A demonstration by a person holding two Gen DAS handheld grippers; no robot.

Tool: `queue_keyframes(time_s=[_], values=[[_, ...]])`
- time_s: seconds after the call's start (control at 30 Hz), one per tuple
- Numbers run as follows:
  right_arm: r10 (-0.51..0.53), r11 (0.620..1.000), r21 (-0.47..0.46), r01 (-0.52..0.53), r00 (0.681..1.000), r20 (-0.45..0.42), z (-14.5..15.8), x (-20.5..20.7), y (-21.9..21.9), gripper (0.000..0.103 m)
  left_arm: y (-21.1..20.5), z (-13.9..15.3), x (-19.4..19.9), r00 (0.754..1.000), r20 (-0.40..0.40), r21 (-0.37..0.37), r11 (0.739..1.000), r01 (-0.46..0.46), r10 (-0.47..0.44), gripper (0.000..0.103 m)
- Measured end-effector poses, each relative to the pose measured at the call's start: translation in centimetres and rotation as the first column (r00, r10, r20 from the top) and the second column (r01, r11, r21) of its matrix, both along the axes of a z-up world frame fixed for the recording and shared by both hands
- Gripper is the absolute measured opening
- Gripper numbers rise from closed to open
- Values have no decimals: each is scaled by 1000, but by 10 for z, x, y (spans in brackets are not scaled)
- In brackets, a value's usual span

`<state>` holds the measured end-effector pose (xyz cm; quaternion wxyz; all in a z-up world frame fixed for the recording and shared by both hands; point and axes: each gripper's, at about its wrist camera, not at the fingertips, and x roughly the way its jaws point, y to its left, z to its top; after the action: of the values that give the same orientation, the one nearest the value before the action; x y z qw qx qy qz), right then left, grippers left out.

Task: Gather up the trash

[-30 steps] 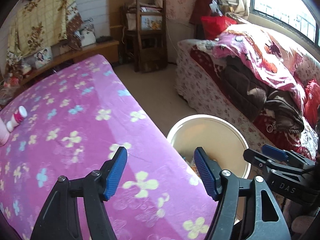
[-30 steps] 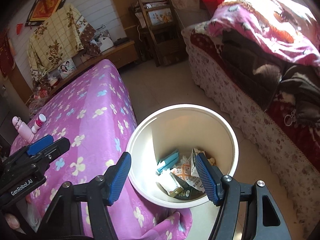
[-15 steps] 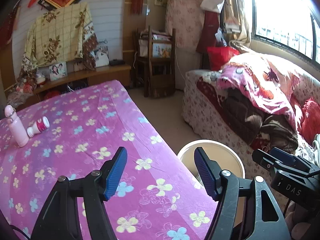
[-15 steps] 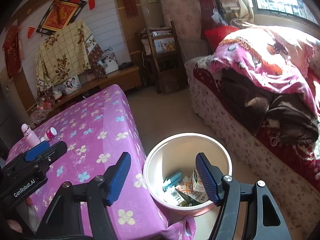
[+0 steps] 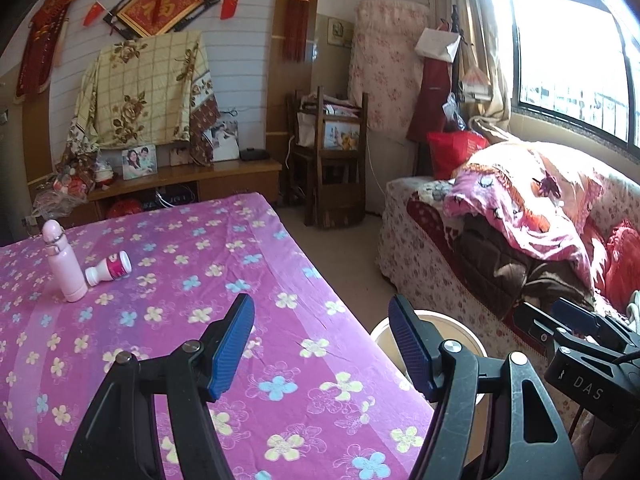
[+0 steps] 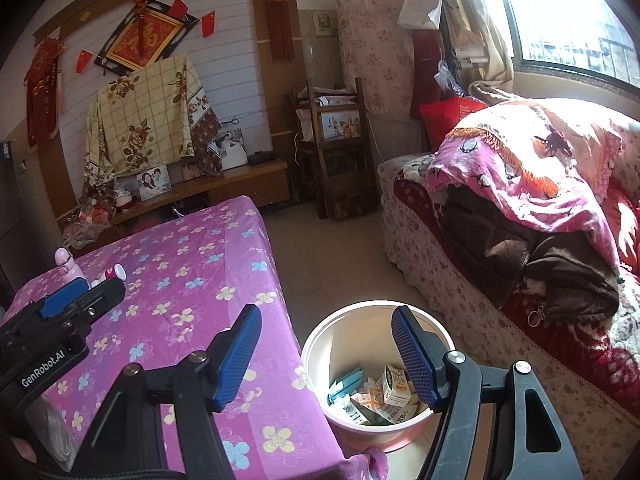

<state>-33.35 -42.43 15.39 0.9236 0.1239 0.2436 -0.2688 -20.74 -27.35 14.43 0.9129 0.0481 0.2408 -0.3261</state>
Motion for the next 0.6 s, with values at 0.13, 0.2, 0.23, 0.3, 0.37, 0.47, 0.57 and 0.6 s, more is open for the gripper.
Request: queue_keyframes(time_s=[0.13, 0.2, 0.23, 0.3, 0.37, 0.47, 0.57, 0.6], values=[[0, 999, -33, 0, 1000, 7, 6, 0, 8, 73, 5, 5, -2, 1000, 17, -5, 1000, -6, 6, 70], [6, 999, -39, -5, 1000, 12, 9, 0, 12, 73, 7, 7, -3, 1000, 24, -8, 1000, -8, 8, 70], [9, 999, -41, -8, 1000, 14, 11, 0, 13, 73, 8, 8, -4, 1000, 26, -9, 1000, -9, 9, 70], [9, 999, -50, -9, 1000, 18, 13, -1, 15, 73, 9, 9, -4, 1000, 28, -10, 1000, -8, 8, 70], [13, 998, -54, -12, 1000, 20, 15, 0, 17, 73, 11, 9, -4, 999, 31, -12, 1000, -7, 7, 70], [11, 998, -57, -10, 1000, 23, 16, 0, 18, 73, 12, 9, -5, 1000, 29, -13, 1000, -7, 8, 70], [12, 998, -56, -10, 1000, 28, 17, -1, 18, 73, 12, 10, -5, 1000, 29, -14, 1000, -8, 8, 70], [13, 998, -57, -11, 1000, 28, 17, -1, 18, 73, 12, 9, -5, 1000, 30, -14, 1000, -9, 9, 70]])
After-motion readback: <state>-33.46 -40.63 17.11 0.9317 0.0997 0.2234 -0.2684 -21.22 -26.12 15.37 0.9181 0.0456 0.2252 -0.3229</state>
